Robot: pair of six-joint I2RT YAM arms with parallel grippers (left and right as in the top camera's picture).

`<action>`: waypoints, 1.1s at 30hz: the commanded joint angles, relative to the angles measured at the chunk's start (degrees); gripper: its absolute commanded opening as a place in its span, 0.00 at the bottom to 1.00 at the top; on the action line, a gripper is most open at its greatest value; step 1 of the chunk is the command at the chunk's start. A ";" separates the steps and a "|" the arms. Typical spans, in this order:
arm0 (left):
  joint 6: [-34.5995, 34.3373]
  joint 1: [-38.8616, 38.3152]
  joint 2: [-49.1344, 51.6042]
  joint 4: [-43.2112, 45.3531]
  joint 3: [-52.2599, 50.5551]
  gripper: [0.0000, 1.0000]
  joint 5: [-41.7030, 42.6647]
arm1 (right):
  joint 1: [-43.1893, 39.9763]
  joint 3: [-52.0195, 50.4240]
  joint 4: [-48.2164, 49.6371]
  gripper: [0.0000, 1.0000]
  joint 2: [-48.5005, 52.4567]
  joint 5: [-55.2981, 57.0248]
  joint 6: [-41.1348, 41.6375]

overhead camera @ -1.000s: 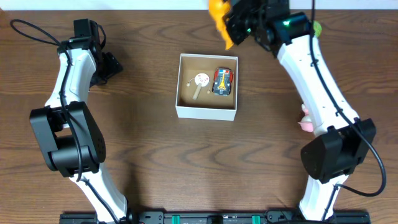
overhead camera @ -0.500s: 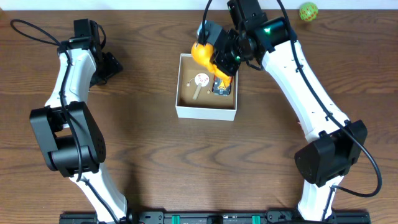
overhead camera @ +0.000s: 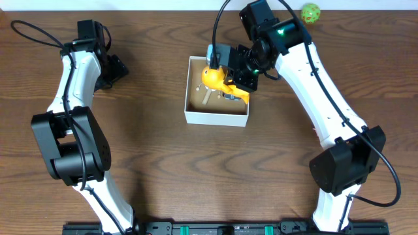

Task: Pack container
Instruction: 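Carry the duck left and lower it into the box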

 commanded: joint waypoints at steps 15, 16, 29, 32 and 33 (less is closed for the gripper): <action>-0.28 0.20 0.11 -0.15 -0.39 0.98 -0.70 | 0.68 1.01 1.27 0.01 10.34 1.11 -7.28; -0.28 0.20 0.11 -0.15 -0.39 0.98 -0.70 | 0.70 1.01 1.73 0.01 10.36 1.11 -7.28; -0.28 0.20 0.11 -0.15 -0.39 0.98 -0.70 | 2.29 1.90 5.75 0.01 10.34 1.62 -7.28; -0.28 0.20 0.11 -0.15 -0.39 0.98 -0.70 | 2.27 2.23 5.92 0.01 10.21 1.66 -7.28; -0.28 0.20 0.11 -0.15 -0.39 0.98 -0.70 | 2.27 2.23 5.95 0.01 10.01 1.53 -7.28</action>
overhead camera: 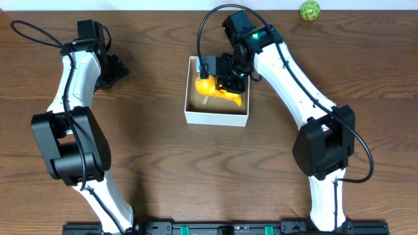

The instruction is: Pack container

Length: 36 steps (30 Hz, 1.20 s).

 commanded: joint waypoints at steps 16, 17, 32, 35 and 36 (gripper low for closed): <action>-0.13 0.20 0.09 -0.15 -0.39 0.98 -0.70 | 0.04 1.84 -7.61 0.01 -0.50 -0.31 -0.76; -0.13 0.20 0.09 -0.15 -0.39 0.98 -0.70 | 0.04 1.84 -7.76 0.01 -0.50 -0.31 -0.76; -0.13 0.20 0.09 -0.15 -0.39 0.98 -0.70 | 0.11 1.86 -7.04 0.99 -0.79 -0.28 0.42; -0.13 0.20 0.09 -0.15 -0.39 0.98 -0.70 | 0.09 1.86 -3.13 0.99 -1.62 -0.09 3.76; -0.13 0.20 0.09 -0.15 -0.39 0.98 -0.70 | 0.09 1.86 -1.29 0.99 -1.97 -0.09 5.14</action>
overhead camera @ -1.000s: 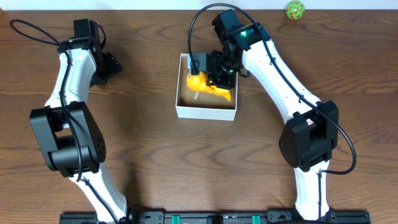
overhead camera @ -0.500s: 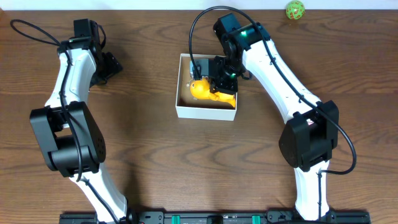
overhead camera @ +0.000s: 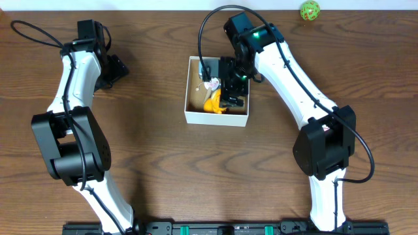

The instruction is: Pack container

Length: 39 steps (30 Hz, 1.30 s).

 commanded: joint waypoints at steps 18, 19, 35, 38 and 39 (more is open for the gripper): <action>-0.13 0.20 0.11 -0.15 -0.39 0.98 -0.70 | 0.26 1.11 13.38 0.01 -4.15 -0.44 10.45; -0.13 0.20 0.11 -0.15 -0.39 0.98 -0.70 | 0.26 1.11 12.48 0.01 -4.15 -0.15 10.45; -0.13 0.20 0.11 -0.15 -0.39 0.98 -0.70 | -0.17 1.07 -2.32 0.01 -4.13 7.82 9.86; -0.13 0.20 0.11 -0.15 -0.39 0.98 -0.70 | -0.17 1.05 -4.02 0.01 -4.13 7.85 9.09; -0.13 0.20 0.11 -0.15 -0.39 0.98 -0.70 | -0.17 1.07 -4.55 0.01 -4.13 7.85 9.09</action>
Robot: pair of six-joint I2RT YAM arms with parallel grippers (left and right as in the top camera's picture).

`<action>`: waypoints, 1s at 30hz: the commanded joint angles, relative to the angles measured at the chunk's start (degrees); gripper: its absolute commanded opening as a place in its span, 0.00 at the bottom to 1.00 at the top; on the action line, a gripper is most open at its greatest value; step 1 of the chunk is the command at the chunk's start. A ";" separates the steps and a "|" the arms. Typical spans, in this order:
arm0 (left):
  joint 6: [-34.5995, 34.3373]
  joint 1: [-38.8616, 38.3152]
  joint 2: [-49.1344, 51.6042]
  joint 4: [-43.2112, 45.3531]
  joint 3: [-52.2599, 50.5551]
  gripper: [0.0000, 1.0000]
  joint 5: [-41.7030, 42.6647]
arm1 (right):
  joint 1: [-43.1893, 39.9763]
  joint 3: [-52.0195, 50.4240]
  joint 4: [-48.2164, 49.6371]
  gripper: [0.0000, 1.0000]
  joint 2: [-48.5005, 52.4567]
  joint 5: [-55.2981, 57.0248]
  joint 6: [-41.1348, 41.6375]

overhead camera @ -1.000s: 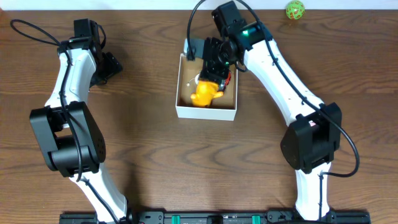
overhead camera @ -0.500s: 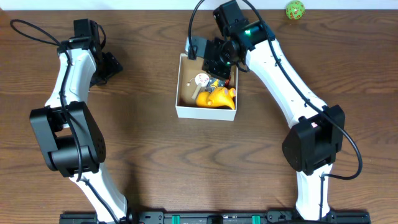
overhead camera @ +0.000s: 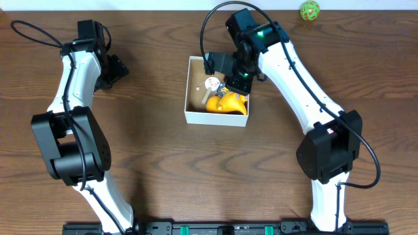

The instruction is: Pack container

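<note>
A white open box (overhead camera: 215, 119) stands at the middle of the table in the overhead view. Inside it, toward the front right, lies a yellow toy (overhead camera: 226, 103), with a small round white and red piece (overhead camera: 213, 83) and a pale wooden bit behind it. My right gripper (overhead camera: 230, 79) hangs over the box's back right part, just above the toy, open and holding nothing. Far off at the left, my left gripper (overhead camera: 117, 69) rests near the table; its jaws are too dark to read.
A green ball (overhead camera: 310, 11) lies at the far right edge of the table. The right arm reaches across from the front right to the box. The left arm stands along the left side.
The right gripper was down in the box on the yellow toy; now it is higher and farther back. The toy lies free at the box's front right. The left arm has not moved.
The right gripper held the yellow toy over the box's right rim, then over the box's middle, then low inside the box. Now the toy lies in the box and the gripper is off it. The left arm stayed parked throughout.
</note>
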 commanded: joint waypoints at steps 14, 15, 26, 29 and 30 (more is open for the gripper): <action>-0.13 0.20 0.09 -0.15 -0.39 0.98 -0.70 | -0.42 0.96 -4.98 0.68 -1.75 0.11 0.07; -0.13 0.20 0.09 -0.15 -0.39 0.98 -0.70 | -0.50 0.96 -5.20 0.66 -1.75 0.07 0.07; -0.13 0.20 0.09 -0.15 -0.39 0.98 -0.70 | -0.72 0.87 -5.62 0.58 -1.73 -5.46 -0.15; -0.13 0.20 0.09 -0.15 -0.39 0.98 -0.70 | -0.83 0.76 -6.49 0.57 -1.68 -5.44 -0.15; -0.13 0.20 0.09 -0.15 -0.39 0.98 -0.70 | -0.87 0.66 -6.86 0.58 -1.60 -5.33 -0.17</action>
